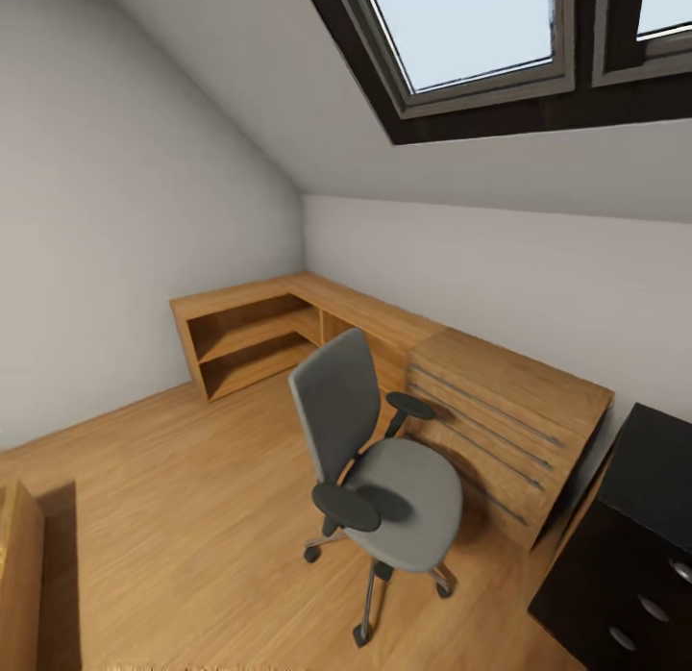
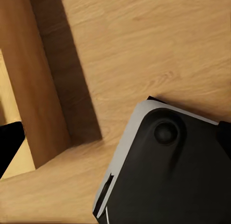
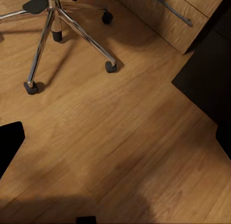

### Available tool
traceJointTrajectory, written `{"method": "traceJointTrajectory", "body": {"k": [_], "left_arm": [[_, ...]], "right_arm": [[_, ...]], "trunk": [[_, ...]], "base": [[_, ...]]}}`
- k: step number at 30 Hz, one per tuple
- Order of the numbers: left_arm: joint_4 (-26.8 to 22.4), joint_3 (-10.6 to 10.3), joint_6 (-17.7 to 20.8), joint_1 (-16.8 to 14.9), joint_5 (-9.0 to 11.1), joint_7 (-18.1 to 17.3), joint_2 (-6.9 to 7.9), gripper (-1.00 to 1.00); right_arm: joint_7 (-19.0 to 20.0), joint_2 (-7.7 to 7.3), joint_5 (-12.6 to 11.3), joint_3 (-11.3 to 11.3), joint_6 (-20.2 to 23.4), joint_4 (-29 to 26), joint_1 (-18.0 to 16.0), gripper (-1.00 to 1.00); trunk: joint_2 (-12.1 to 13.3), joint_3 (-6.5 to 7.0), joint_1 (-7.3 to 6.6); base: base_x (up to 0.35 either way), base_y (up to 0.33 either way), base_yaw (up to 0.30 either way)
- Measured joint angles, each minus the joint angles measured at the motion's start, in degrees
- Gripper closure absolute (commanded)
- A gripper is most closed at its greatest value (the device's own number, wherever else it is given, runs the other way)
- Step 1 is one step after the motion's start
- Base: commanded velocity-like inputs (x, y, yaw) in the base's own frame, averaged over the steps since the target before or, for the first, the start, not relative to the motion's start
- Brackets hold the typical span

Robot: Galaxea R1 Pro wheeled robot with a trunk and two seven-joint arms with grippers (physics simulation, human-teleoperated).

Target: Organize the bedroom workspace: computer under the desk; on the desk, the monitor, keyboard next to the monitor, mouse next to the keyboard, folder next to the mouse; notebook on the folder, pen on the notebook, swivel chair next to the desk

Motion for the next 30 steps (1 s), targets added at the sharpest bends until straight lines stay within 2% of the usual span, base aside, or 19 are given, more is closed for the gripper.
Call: {"method": "traceJointTrajectory", "body": {"k": [30], "left_arm": [[0.0, -0.1, 0.1, 0.0, 0.0, 0.0, 0.06, -1.00]], "right_arm": [[0.0, -0.03, 0.1, 0.0, 0.0, 0.0, 0.0, -1.00]], "trunk": [[0.0, 0.00, 0.00]], "base": [[0.000, 0.000, 0.286]]}}
